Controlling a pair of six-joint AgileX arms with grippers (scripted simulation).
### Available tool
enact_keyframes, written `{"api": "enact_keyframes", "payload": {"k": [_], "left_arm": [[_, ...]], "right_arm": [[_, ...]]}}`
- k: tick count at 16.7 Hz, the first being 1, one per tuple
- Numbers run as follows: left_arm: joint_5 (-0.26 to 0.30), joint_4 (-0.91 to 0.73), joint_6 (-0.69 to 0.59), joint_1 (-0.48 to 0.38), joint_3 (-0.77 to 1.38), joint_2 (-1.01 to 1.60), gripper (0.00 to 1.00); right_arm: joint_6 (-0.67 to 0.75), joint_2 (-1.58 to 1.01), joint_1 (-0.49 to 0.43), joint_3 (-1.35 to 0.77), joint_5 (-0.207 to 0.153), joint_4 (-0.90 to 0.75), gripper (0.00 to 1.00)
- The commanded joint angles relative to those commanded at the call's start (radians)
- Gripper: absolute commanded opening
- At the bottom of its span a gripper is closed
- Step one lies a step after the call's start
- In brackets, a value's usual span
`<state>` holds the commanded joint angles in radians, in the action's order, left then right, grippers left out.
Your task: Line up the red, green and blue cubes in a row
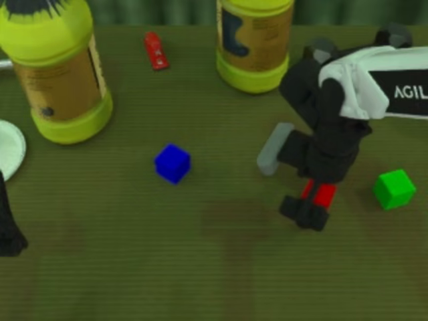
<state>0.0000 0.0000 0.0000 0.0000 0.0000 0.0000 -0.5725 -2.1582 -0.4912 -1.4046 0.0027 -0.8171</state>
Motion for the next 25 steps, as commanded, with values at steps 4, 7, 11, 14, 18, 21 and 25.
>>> {"api": "enact_keyframes", "payload": {"k": [4,7,11,14,18,21,25], "left_arm": [[0.0,0.0,0.0,0.0,0.0,0.0,1.0],[0.0,0.0,0.0,0.0,0.0,0.0,1.0],[0.0,0.0,0.0,0.0,0.0,0.0,1.0],[0.0,0.0,0.0,0.0,0.0,0.0,1.0],[0.0,0.0,0.0,0.0,0.0,0.0,1.0],[0.0,0.0,0.0,0.0,0.0,0.0,1.0],[0.0,0.0,0.0,0.0,0.0,0.0,1.0]], "right_arm": [[0.0,0.0,0.0,0.0,0.0,0.0,0.32],[0.0,0.0,0.0,0.0,0.0,0.0,0.1],[0.0,0.0,0.0,0.0,0.0,0.0,0.0],[0.0,0.0,0.0,0.0,0.0,0.0,0.0],[0.013,0.041,0.0,-0.011,-0.015,-0.028,0.0],[0.013,0.064,-0.002,-0.06,-0.016,-0.099,0.0],[0.011,0.115,-0.007,-0.146,-0.016,-0.246,0.0]]}}
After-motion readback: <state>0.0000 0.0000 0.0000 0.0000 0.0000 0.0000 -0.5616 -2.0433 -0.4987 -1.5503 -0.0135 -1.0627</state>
